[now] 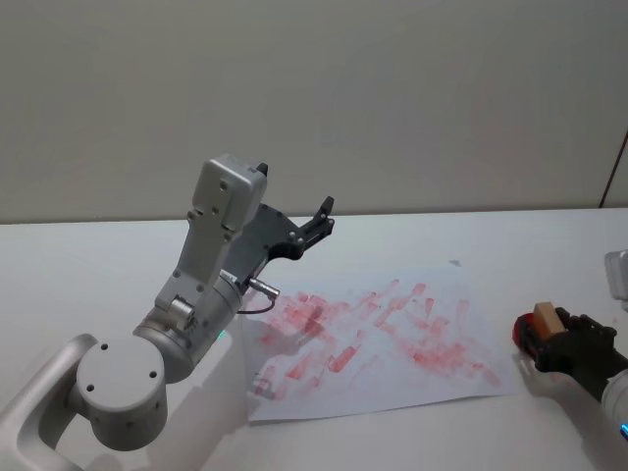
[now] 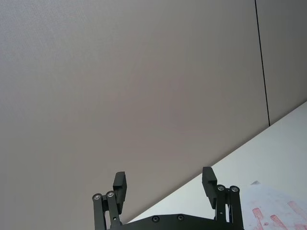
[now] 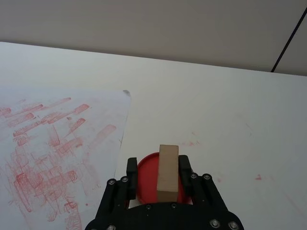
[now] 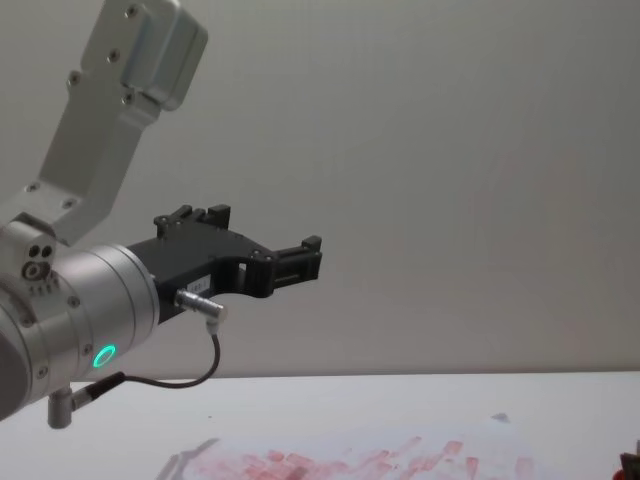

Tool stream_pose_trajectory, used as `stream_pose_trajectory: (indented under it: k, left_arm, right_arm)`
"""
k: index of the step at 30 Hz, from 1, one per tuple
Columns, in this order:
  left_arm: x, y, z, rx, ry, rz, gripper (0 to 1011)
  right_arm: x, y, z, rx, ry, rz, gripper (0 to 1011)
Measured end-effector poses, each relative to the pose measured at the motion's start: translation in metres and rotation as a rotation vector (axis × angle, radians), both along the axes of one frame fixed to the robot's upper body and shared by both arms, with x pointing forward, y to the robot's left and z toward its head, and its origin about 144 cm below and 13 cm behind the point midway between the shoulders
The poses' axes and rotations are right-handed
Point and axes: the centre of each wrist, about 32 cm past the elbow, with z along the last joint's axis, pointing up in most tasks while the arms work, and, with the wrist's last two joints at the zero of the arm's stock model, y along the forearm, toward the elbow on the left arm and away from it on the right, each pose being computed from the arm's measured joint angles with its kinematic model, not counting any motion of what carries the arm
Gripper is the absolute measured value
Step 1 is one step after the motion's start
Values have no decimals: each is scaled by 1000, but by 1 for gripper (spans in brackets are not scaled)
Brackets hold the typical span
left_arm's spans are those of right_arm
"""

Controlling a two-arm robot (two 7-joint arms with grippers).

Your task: Use the one hand to pick up the stamp and affix it onto the A4 paper.

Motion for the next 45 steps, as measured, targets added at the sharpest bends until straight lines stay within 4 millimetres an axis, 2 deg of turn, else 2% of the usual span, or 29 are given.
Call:
stream_pose_trajectory:
  k: [1, 7, 8, 11, 29, 45]
  left_arm:
    - [0, 0, 0, 0, 0, 0, 1001]
    - [0, 0, 0, 0, 0, 0, 1001]
    - [0, 0, 0, 0, 0, 0, 1001]
    - [0, 0, 0, 0, 0, 0, 1001]
    - [0, 0, 0, 0, 0, 0, 1001]
    - [0, 0, 0, 0, 0, 0, 1001]
  right_arm:
    - [0, 0, 0, -1, 0, 0, 489]
    - [1, 1, 0, -3, 1, 2, 332]
    - [1, 1, 0, -3, 1, 2, 265]
    - [1, 1, 0, -3, 2, 2, 223]
    - [4, 3, 5, -21, -25, 34, 216]
    - [21, 12, 25, -36, -136, 216, 216]
